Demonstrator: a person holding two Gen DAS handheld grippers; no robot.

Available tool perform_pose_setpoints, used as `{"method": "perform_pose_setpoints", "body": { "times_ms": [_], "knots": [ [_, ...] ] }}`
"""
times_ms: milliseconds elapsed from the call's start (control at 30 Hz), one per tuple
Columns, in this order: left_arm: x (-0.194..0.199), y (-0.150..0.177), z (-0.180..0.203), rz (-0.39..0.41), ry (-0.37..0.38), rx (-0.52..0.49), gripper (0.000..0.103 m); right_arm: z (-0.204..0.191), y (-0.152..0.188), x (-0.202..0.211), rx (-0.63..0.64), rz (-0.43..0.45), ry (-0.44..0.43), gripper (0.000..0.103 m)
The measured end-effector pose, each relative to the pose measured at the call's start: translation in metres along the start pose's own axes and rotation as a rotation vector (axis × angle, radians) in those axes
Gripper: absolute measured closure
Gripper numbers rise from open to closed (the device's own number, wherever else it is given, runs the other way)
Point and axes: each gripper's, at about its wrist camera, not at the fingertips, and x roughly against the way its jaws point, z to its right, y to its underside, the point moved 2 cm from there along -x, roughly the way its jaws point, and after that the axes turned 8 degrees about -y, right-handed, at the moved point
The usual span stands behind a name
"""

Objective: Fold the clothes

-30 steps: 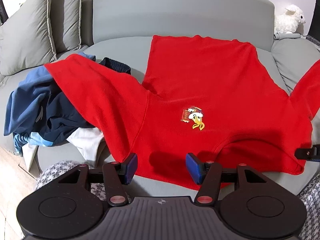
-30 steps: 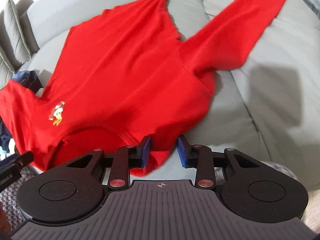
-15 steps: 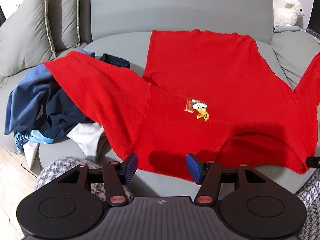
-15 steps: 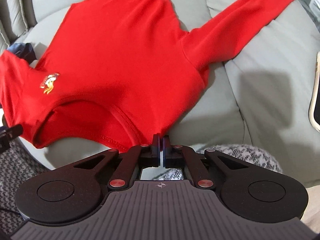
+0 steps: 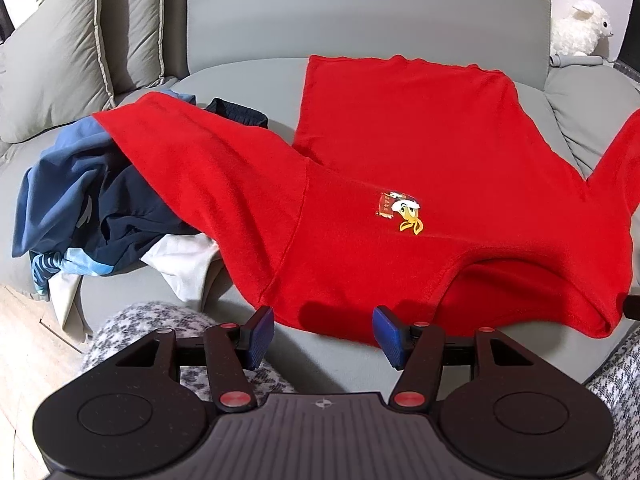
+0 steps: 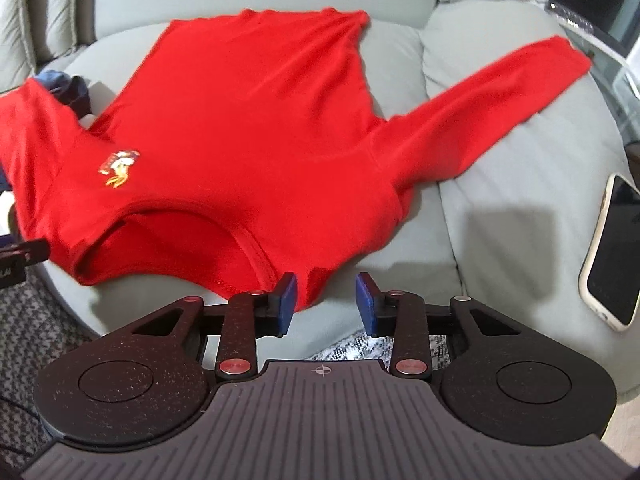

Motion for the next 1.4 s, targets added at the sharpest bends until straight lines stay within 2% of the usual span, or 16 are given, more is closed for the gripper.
{"method": "perform_pose_setpoints", "body": {
  "times_ms": [500,767,900,1100,1233,1333,1400],
  "knots": [
    [0.021,-0.004,-0.011,0.039,0.013,0.029,0.043,0.0,0.001,0.022,0.014,0.062,-0.014,0.058],
    [0.015,0.004,-0.02,0.008,-0.002,0.022,0.04,-0.001,0.006,0.026,0.017,0.08,-0.021,0.057],
    [0.016,0.007,-0.014,0.052,0.03,-0.04,0.04,-0.006,0.007,0.023,0.051,0.071,-0.059,0.056],
    [0.016,0.016,0.003,0.082,0.068,-0.153,0.04,-0.026,0.004,0.004,0.149,-0.001,-0.149,0.056],
    [0.018,0.022,0.012,0.095,0.083,-0.22,0.04,-0.026,0.004,-0.006,0.134,-0.05,-0.171,0.056],
    [0.016,0.024,0.018,0.111,0.037,-0.262,0.04,-0.023,0.005,-0.009,0.11,-0.058,-0.168,0.056],
    [0.012,0.024,0.018,0.103,-0.019,-0.273,0.041,-0.022,0.005,-0.008,0.099,-0.051,-0.167,0.056]
  ]
}}
